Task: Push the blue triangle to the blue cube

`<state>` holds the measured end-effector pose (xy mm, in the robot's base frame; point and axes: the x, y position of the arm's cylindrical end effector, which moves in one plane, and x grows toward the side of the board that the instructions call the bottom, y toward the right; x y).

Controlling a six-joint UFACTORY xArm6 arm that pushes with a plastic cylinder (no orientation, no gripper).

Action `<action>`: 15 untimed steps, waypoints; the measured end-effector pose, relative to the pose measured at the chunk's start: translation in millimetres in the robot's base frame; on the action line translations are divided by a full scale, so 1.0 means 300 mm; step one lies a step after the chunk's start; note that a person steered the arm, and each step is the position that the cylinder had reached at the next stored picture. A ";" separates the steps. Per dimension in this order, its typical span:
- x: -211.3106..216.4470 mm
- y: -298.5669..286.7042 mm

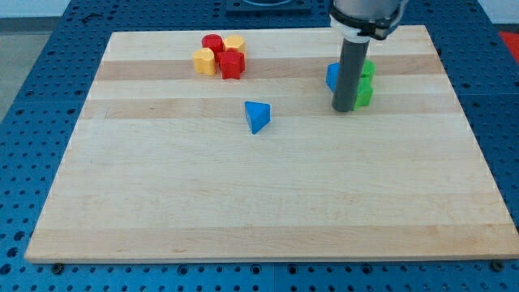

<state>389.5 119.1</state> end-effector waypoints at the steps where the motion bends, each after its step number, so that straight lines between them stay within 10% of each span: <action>1: 0.000 0.068; 4: 0.193 0.088; 5: 0.344 -0.100; 7: 0.201 -0.585; 15: -0.008 -0.316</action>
<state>387.1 24.3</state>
